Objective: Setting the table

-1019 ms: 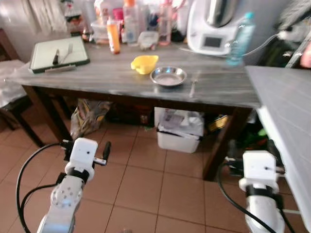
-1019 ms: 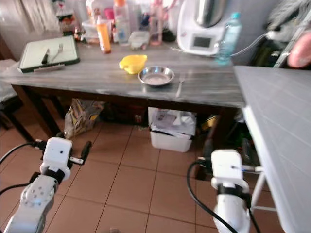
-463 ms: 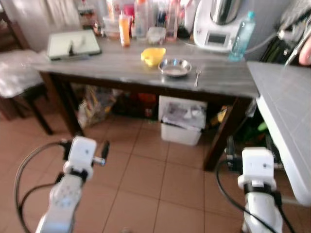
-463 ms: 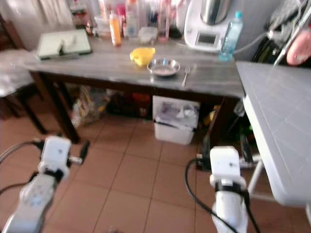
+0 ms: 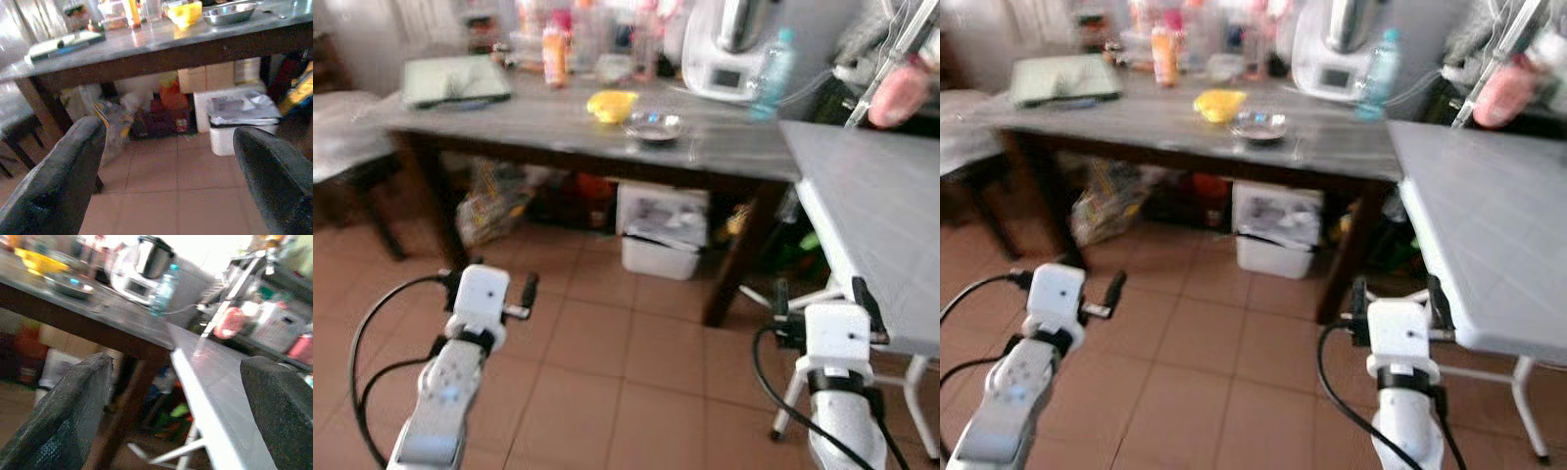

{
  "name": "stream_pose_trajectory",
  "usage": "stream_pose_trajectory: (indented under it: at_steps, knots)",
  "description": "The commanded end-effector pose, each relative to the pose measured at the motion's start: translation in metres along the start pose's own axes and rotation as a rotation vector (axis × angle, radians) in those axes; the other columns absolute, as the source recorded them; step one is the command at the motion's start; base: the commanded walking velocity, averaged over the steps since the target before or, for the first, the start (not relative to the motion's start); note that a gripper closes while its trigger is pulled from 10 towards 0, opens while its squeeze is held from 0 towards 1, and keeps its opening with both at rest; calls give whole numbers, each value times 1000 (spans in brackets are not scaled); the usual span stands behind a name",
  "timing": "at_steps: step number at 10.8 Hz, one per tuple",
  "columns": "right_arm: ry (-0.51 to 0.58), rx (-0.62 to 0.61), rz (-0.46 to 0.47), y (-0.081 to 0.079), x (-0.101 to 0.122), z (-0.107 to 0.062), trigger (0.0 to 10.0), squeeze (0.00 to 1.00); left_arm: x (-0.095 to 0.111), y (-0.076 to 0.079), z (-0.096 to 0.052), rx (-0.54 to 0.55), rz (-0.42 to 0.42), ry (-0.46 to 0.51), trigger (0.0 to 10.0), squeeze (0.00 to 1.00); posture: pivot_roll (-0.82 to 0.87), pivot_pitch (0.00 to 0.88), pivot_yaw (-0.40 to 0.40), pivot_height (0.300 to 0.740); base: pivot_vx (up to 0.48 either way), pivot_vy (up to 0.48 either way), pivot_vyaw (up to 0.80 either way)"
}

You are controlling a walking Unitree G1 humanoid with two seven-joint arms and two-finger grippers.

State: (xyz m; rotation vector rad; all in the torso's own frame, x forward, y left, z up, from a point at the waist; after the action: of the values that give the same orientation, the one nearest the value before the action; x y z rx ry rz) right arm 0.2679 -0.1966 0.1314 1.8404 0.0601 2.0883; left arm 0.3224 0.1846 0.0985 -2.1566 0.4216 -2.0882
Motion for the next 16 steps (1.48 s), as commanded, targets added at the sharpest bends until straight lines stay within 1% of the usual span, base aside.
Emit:
stream_pose_trajectory:
  at_steps: [1, 2, 4, 5, 6, 7, 9, 11, 16]
  knots:
    - [-18, 3, 54, 1, -1, 0, 10000, 0, -1, 7, 3, -50, -51, 0, 10000, 0, 165, 38, -34, 740, 0, 0, 0]
    - [-24, 2, 88, 1, -1, 0, 10000, 0, 5, 13, 6, -91, -82, 25, 10000, 0, 165, 38, -34, 740, 0, 0, 0]
    - [-27, 4, 119, 1, 0, 1, 10000, 0, 13, 17, 12, -107, -123, 42, 10000, 0, 163, 36, -33, 740, 0, 0, 0]
    - [-24, 5, 117, 0, 0, 1, 10000, 0, 17, 19, 14, -107, -126, 54, 10000, 0, 159, 35, -30, 740, 0, 0, 0]
    - [-24, 6, 115, 0, 0, 1, 10000, 0, 21, 24, 15, -120, -131, 66, 10000, 0, 159, 35, -30, 740, 0, 0, 0]
    - [-24, 10, 108, 0, 1, 1, 10000, 0, 22, 26, 16, -133, -141, 72, 10000, 0, 155, 37, -27, 740, 0, 0, 0]
    - [-27, 9, 112, 0, 1, 0, 10000, 0, 23, 27, 16, -143, -148, 75, 10000, 0, 150, 43, -22, 740, 0, 0, 0]
    - [-26, 18, 102, -2, 1, -2, 10000, 0, 25, 32, 18, -154, -152, 80, 10000, 0, 147, 48, -21, 740, 0, -375, 0]
    - [-24, 20, 92, -3, 2, -2, 10000, 0, 26, 34, 21, -160, -153, 82, 10000, 0, 144, 49, -19, 740, 0, -445, 0]
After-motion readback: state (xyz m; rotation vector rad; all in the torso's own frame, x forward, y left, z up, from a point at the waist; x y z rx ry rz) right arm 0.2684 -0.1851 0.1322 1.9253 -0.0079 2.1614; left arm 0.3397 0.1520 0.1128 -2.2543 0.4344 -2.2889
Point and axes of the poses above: a point about 5 cm out from each wrist's last joint towards the gripper, its own z axis pointing out of the wrist towards the gripper, its own x axis along the axis of the wrist's last joint, y = z × x, the point moved 5 cm from there along z, pointing out of the wrist towards the gripper, and after that the axes turned 2 degrees about z, right-handed, at the moved point
